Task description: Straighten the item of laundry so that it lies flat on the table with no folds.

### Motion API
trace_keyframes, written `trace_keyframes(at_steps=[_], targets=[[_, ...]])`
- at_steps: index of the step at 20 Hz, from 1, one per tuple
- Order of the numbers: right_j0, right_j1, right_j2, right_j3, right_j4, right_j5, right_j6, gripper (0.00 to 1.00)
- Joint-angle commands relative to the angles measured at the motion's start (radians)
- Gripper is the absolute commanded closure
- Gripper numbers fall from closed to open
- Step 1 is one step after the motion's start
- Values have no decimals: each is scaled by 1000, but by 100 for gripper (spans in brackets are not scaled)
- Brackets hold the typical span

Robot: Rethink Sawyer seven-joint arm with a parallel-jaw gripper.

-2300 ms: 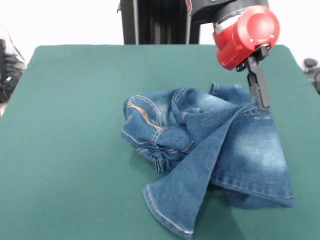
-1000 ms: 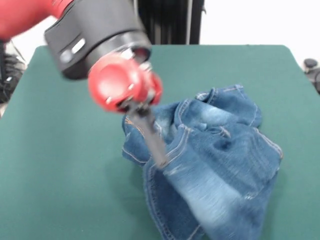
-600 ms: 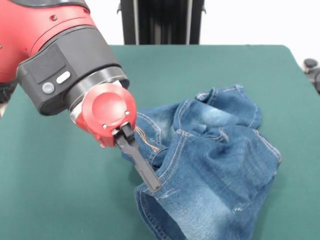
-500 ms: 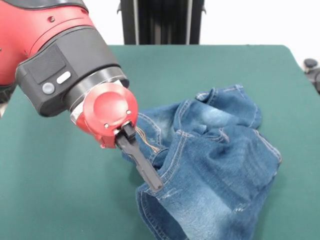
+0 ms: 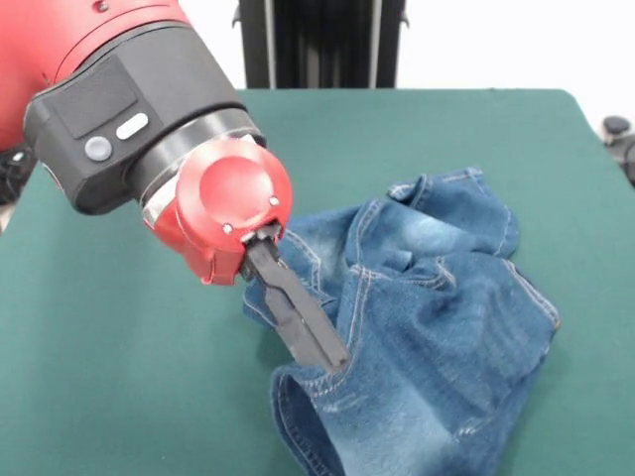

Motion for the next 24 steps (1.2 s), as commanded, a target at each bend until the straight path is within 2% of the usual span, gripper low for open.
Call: trace_keyframes(at_steps=[1, 4, 5, 8, 10, 14, 18, 24], targets=[[141, -178, -229, -193, -83, 24, 240, 0], [165, -223, -253, -206, -90, 22, 236, 0], [177, -252, -281, -207, -101, 33, 266, 0], [220, -376, -420, -153, -162, 92, 372, 0], [241, -433, -490, -110, -184, 136, 386, 0], [313, -534, -610, -113, -261, 80, 471, 0], [366, -590, -704, -131, -310, 100, 480, 0], [410, -593, -794, -120, -307, 185, 424, 0]])
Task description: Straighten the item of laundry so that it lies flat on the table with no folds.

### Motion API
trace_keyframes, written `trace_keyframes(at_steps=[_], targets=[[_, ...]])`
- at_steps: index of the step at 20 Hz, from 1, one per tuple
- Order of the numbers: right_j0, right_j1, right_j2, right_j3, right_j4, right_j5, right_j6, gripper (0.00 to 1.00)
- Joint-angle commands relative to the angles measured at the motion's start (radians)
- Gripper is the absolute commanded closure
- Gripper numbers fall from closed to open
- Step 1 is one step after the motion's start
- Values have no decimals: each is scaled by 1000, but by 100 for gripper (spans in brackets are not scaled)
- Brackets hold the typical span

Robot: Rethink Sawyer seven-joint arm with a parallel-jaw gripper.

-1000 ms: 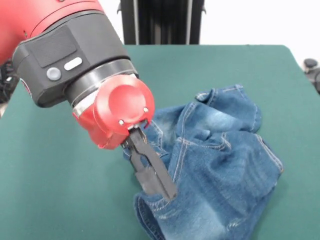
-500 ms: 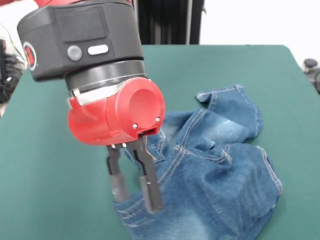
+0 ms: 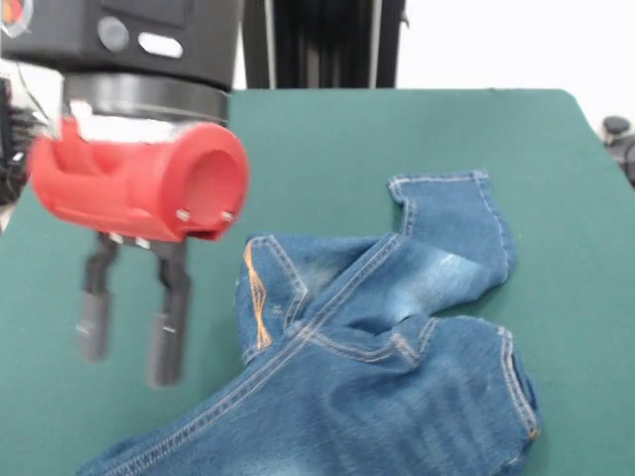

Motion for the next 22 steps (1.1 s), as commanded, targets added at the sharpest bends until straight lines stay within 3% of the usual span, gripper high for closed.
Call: trace_keyframes(at_steps=[1, 7, 10, 13, 22], targets=[[75, -75, -240, -12, -45, 192, 318, 0], [102, -47, -288, 25, 16, 266, 264, 0], [124, -29, -304, 34, 72, 311, 317, 0], [113, -33, -309, 86, 188, 370, 381, 0], [159, -136, -412, 260, 356, 399, 511, 0]])
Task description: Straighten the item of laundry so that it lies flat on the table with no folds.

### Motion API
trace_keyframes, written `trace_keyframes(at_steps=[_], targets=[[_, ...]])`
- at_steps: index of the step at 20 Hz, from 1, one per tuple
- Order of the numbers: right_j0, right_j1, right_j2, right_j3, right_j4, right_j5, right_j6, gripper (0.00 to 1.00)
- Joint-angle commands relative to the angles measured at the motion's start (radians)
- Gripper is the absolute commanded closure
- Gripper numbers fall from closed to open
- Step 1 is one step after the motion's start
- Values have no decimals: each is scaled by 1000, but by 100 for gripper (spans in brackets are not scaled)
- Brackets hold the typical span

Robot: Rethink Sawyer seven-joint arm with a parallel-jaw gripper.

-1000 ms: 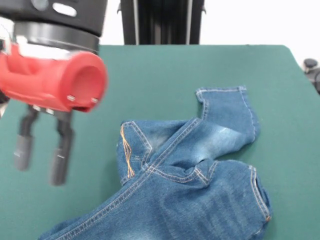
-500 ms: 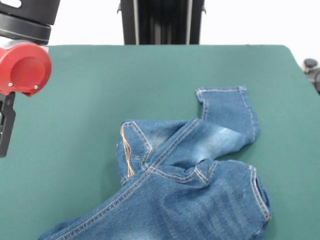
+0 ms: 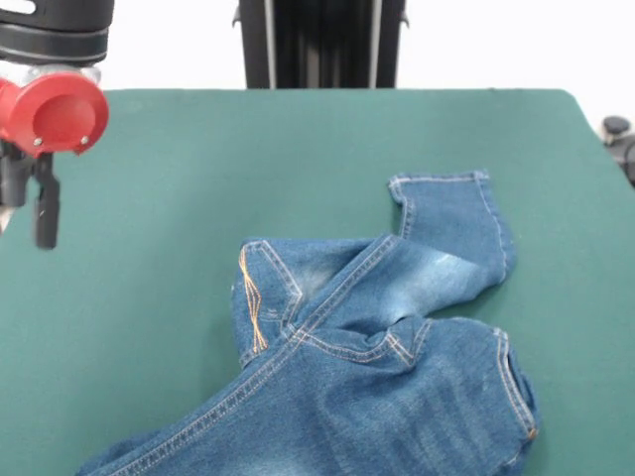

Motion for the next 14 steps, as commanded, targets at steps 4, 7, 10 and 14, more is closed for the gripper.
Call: trace_keyframes(at_steps=[4, 7, 10, 14], targets=[[125, -99, -116, 283, 144, 109, 486, 0], [145, -122, -138, 326, 195, 99, 520, 0], [163, -140, -158, 377, 239, 58, 577, 0], [180, -140, -172, 431, 294, -12, 631, 0]])
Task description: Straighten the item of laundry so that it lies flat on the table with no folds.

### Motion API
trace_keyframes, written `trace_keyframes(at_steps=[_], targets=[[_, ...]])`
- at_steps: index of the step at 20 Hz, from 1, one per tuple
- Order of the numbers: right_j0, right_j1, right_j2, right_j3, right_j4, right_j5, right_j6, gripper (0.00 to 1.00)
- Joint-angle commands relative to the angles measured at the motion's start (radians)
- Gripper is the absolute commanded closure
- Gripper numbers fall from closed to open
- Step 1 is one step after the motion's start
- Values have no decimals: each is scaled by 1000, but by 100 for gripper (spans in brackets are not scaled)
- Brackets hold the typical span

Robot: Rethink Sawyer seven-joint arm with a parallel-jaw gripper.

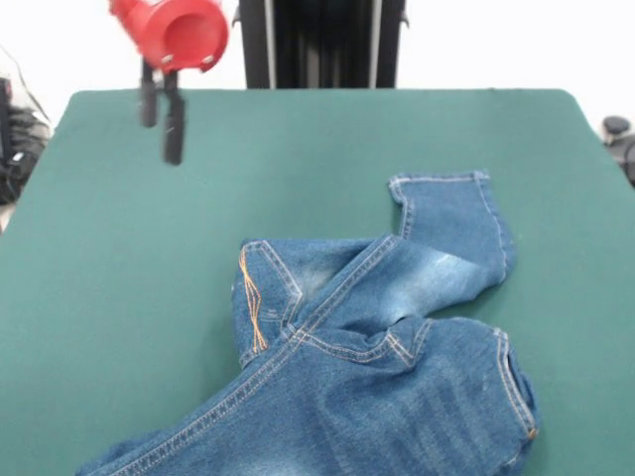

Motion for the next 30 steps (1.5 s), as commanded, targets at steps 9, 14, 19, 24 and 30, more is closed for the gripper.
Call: trace_keyframes(at_steps=[9, 14, 19, 24, 30], targets=[[76, -24, -48, 319, 185, -108, 499, 0], [87, -33, -67, 371, 223, -158, 550, 0], [118, -51, -86, 434, 247, -228, 612, 0], [171, -54, -116, 474, 268, -290, 682, 0], [246, -18, -149, 465, 298, -359, 770, 0]])
